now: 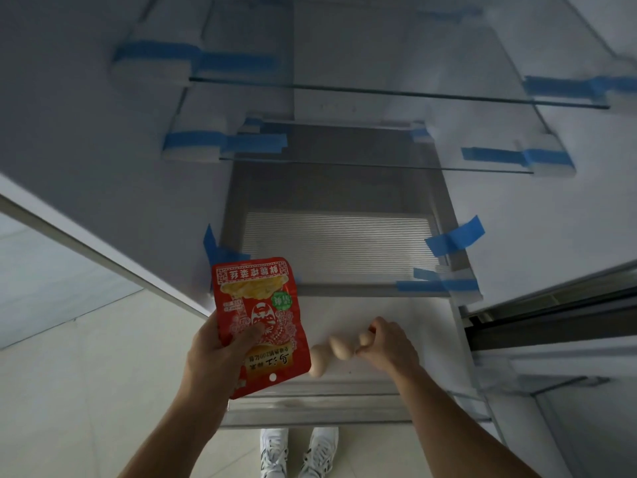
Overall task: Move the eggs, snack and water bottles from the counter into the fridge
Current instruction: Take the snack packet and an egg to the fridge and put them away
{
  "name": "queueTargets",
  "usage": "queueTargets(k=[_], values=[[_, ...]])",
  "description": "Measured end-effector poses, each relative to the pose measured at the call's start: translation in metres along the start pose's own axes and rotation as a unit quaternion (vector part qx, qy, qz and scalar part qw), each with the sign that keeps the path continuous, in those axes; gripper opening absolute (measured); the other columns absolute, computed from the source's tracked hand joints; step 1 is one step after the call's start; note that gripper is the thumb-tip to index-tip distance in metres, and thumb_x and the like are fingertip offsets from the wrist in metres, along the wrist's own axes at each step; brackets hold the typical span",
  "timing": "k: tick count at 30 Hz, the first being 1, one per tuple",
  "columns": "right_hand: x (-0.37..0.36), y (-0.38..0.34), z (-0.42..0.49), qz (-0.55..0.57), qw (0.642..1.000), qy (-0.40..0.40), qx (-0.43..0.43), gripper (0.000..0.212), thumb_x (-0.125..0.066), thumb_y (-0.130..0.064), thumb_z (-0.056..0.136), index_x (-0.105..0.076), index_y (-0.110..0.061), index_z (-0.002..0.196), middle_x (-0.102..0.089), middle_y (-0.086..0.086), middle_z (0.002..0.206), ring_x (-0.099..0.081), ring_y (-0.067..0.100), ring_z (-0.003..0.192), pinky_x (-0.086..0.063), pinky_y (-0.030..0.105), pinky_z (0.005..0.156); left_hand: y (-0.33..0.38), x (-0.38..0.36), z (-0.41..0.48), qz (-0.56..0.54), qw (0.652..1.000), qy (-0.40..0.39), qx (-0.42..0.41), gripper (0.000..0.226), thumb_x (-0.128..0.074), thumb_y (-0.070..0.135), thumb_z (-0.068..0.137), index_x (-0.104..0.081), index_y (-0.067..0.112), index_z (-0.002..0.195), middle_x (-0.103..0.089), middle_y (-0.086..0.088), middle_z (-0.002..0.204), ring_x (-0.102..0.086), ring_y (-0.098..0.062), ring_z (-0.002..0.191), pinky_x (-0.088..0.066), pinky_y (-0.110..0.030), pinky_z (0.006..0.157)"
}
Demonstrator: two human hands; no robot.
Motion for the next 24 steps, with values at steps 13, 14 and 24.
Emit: queueTargets(k=[13, 14, 24], values=[[0.026, -0.009, -0.027, -0.052, 0.996, 0.055, 0.039, 0.067, -0.069, -0.052, 0.085, -0.038, -0.024, 0.138, -0.049, 0.007, 0.127, -0.057, 0.02, 0.106, -0.055, 0.032, 0.085, 0.0, 0.003, -0.002, -0.016, 1.0, -0.003, 0.001, 0.019, -0.069, 0.013, 0.088, -0.064, 0.024, 0.103, -0.077, 0.001, 0.092, -0.075, -0.026, 0.081, -0.059, -0.043, 0.072], [0.033, -0.012, -0.035, -0.06, 0.994, 0.074, 0.047, 0.066, -0.066, -0.053, 0.087, -0.037, -0.024, 0.139, -0.051, 0.006, 0.127, -0.057, 0.018, 0.104, -0.054, 0.027, 0.082, 0.001, 0.001, -0.002, -0.017, 1.0, -0.003, 0.001, 0.018, -0.069, 0.013, 0.088, -0.064, 0.024, 0.102, -0.077, 0.001, 0.091, -0.075, -0.026, 0.079, -0.059, -0.043, 0.071], [0.08, -0.032, -0.113, -0.066, 0.949, 0.27, 0.147, 0.051, -0.077, -0.036, 0.08, -0.06, -0.018, 0.124, -0.07, 0.001, 0.108, -0.066, 0.015, 0.096, -0.057, 0.025, 0.077, 0.026, -0.024, 0.017, -0.039, 0.998, -0.042, -0.006, 0.019, -0.068, 0.014, 0.088, -0.066, 0.018, 0.107, -0.076, -0.01, 0.099, -0.074, -0.035, 0.088, -0.057, -0.056, 0.085]])
Point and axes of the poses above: each hand's wrist, its own z-axis towards the middle knuckle, its own x-axis out of the back of the hand, y = z × x, the point moved 2 cm from there along z, towards the middle knuckle
